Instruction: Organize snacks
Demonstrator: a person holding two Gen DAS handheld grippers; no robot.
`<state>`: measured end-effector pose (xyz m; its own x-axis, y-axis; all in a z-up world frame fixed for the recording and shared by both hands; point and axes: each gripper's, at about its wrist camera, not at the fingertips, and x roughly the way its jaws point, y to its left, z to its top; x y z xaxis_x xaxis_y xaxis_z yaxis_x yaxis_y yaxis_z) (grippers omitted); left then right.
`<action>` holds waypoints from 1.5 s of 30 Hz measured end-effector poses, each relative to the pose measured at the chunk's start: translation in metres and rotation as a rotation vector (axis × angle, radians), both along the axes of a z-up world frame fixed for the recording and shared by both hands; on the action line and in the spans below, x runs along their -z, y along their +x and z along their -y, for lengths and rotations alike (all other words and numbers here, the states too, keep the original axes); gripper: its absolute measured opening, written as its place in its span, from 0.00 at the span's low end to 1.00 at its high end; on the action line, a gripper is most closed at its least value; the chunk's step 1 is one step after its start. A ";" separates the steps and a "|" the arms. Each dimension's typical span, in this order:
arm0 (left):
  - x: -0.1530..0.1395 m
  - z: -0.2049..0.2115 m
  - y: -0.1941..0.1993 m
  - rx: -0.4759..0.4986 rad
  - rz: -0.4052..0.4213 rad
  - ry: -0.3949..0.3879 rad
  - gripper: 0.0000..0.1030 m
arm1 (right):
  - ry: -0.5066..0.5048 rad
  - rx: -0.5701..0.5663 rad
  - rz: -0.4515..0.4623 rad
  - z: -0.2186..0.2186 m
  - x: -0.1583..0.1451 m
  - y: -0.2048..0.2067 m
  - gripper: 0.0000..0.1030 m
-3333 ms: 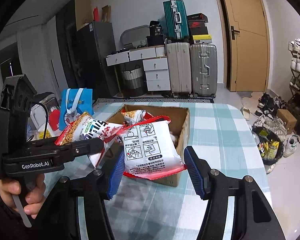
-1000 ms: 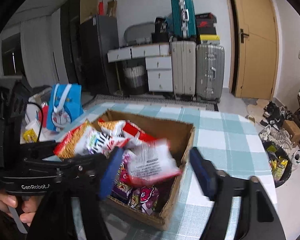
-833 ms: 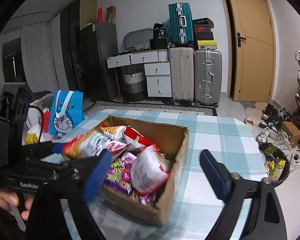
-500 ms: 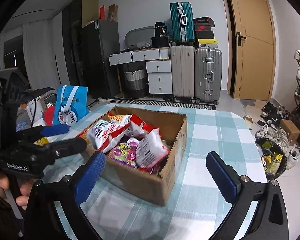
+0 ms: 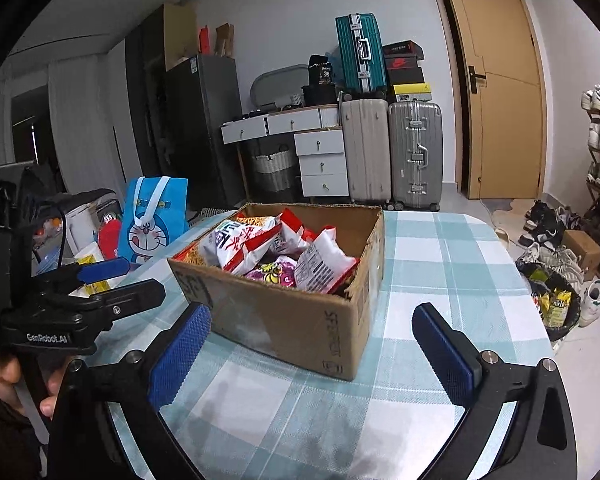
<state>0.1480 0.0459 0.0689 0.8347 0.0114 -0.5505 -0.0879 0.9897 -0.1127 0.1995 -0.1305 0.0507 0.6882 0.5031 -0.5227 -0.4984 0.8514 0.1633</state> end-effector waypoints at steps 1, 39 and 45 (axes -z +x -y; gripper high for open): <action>0.002 -0.001 -0.002 -0.005 0.005 -0.002 0.99 | -0.002 -0.002 0.006 0.000 0.002 -0.003 0.99; 0.026 -0.001 -0.030 -0.054 0.174 0.093 0.99 | -0.001 -0.010 0.197 -0.006 0.012 -0.040 1.00; 0.023 0.000 -0.031 -0.051 0.182 0.088 0.99 | 0.012 -0.010 0.187 -0.002 0.013 -0.038 1.00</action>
